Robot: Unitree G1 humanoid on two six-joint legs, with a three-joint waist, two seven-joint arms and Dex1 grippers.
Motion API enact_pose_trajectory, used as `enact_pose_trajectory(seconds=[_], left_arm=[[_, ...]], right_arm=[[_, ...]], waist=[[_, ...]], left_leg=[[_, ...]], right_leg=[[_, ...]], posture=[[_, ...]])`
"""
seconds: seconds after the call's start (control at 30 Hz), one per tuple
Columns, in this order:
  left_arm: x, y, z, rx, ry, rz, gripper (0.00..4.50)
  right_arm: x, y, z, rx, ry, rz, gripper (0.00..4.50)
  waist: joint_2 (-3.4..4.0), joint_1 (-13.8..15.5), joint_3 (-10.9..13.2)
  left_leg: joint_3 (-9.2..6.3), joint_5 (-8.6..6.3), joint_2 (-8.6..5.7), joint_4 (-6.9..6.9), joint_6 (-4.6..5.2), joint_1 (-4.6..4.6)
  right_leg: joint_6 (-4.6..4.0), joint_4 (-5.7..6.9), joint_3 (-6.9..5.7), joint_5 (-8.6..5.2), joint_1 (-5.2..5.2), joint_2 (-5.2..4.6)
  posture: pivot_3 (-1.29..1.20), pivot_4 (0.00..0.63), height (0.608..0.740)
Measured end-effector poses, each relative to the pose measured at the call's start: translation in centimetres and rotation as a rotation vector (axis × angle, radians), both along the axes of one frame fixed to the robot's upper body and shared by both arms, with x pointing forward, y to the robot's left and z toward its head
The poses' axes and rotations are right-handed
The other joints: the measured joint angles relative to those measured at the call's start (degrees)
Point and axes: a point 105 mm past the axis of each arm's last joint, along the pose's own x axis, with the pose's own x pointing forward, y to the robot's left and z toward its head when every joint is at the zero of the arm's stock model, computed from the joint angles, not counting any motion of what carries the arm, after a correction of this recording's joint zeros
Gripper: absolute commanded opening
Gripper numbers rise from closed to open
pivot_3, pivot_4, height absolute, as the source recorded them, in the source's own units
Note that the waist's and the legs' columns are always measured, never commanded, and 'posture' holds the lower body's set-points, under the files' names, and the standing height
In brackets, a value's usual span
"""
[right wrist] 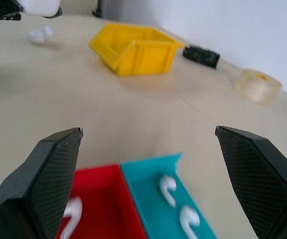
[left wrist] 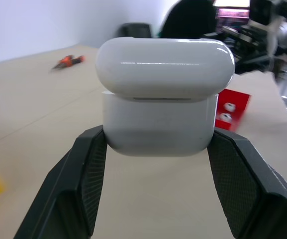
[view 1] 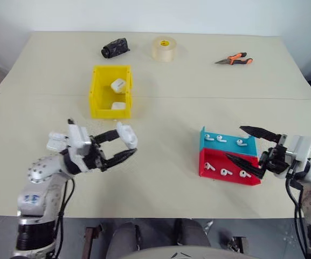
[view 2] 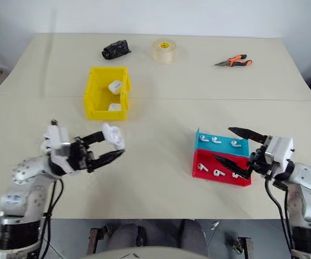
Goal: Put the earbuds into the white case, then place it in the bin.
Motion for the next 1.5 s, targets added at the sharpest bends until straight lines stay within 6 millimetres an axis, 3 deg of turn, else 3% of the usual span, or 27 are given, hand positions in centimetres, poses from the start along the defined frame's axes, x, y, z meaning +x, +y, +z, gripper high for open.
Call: enact_pose_trajectory(seconds=[0.13, 0.33, 0.6, 0.73, 0.9, 1.1, 1.27, 1.5], left_arm=[[0.4, -3.4, -0.8, -0.011, -0.108, -0.116, 2.71], [-0.4, -7.5, 0.2, -0.075, -0.258, -0.301, 2.71], [-2.3, -9.5, 0.6, -0.131, -0.324, -0.487, 2.71], [-3.0, -10.3, 0.1, -0.106, -0.324, -0.542, 2.71], [-2.7, -10.6, -1.4, -0.012, -0.252, -0.513, 2.71], [-1.5, -11.3, -2.8, 0.065, -0.128, -0.396, 2.71], [-0.4, -11.5, -3.1, 0.097, -0.065, -0.293, 2.71], [-1.3, -12.2, -2.4, 0.069, -0.083, -0.341, 2.71]], right_arm=[[-2.3, -2.4, 0.2, -0.048, 0.020, -0.116, 4.50], [-6.2, -5.3, 0.3, -0.100, 0.118, -0.260, 4.50], [-9.5, -7.7, 0.4, -0.186, 0.212, -0.381, 4.50], [-10.4, -8.1, -0.8, -0.245, 0.282, -0.383, 4.50], [-8.7, -6.5, -1.3, -0.366, 0.403, -0.352, 4.50], [-5.4, -2.3, -0.7, -0.526, 0.491, -0.235, 4.50], [-3.6, -1.2, -0.3, -0.610, 0.542, -0.236, 4.50], [-2.7, -0.8, -0.4, -0.769, 0.610, -0.228, 4.50]], waist=[[0.01, 1.1, 0.0], [0.04, 1.5, -0.1], [0.12, 1.3, -0.1], [0.14, 1.5, -0.1], [0.36, 1.2, -0.2], [0.43, 1.5, -0.3], [0.40, 2.1, -0.2], [0.41, 2.2, -0.2]], left_leg=[[0.04, -0.01, -0.01, 0.04, 0.03, -0.01], [0.05, -0.03, 0.00, 0.02, 0.06, -0.01], [-0.07, -0.03, 0.05, -0.05, 0.07, 0.16], [-0.29, -0.05, 0.03, -0.01, 0.11, 0.20], [-0.52, -0.05, 0.05, 0.00, 0.10, 0.23], [-1.13, -0.05, -0.02, 0.12, 0.10, 0.09], [-1.23, -0.06, -0.07, 0.30, 0.12, -0.08], [-1.25, -0.06, -0.06, 0.40, 0.12, -0.22]], right_leg=[[0.05, -0.09, -0.01, 0.03, 0.03, 0.00], [0.12, -0.32, -0.03, 0.06, 0.11, 0.02], [0.12, -0.73, -0.14, 0.06, 0.48, 0.10], [0.13, -0.93, -0.24, 0.07, 0.79, 0.11], [0.13, -0.90, -0.33, 0.07, 0.82, 0.15], [0.14, -0.91, -0.41, 0.07, 0.89, 0.15], [0.15, -0.90, -0.56, 0.08, 0.95, 0.15], [0.15, -0.92, -0.71, 0.08, 0.95, 0.15]], posture=[[0.00, 0.150, 0.740], [0.00, 0.150, 0.740], [0.00, 0.150, 0.740], [0.00, 0.150, 0.740], [0.00, 0.150, 0.740], [0.00, 0.150, 0.740], [0.00, 0.150, 0.740], [0.00, 0.150, 0.740]])
